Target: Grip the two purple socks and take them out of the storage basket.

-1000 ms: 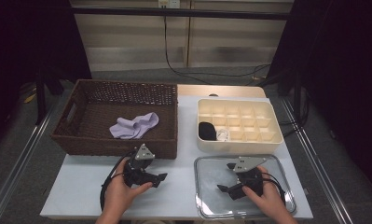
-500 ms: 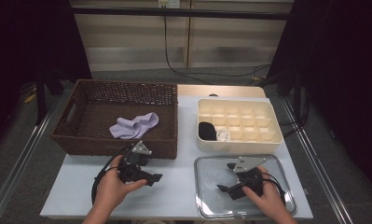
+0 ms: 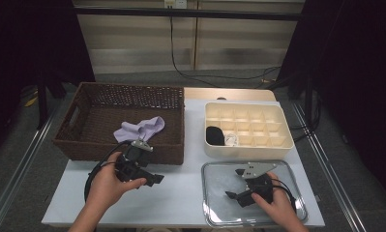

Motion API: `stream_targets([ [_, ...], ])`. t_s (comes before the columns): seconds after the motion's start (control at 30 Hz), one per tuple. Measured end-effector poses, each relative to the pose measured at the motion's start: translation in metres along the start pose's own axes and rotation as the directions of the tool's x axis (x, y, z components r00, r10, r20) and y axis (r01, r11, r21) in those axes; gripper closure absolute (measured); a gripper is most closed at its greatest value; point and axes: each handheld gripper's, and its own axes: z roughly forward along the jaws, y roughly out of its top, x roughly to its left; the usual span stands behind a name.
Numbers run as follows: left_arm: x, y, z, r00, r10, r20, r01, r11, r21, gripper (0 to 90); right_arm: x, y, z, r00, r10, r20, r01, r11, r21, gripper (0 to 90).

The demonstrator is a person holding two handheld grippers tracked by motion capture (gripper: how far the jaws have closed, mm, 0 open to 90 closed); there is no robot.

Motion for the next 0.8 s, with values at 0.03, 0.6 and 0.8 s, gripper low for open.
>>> stream_targets([
  [0.03,0.0,0.002,-0.003,1.0,0.003,-0.001,-0.003,1.0,0.001,23.2,0.0,0.0,0.0,1.0,0.0,0.0,0.0,1.0,0.0,14.1],
  [0.6,0.015,0.034,-0.041,0.9988,0.004,-0.049,-0.004,0.9999,-0.011,23.5,0.0,0.0,0.0,1.0,-0.004,0.005,0.004,1.0,0.0,14.1],
  [0.8,0.027,0.04,-0.041,0.9965,0.005,-0.083,-0.007,0.9996,-0.029,23.5,0.0,0.0,0.0,1.0,-0.004,0.005,0.004,1.0,0.0,14.1],
])
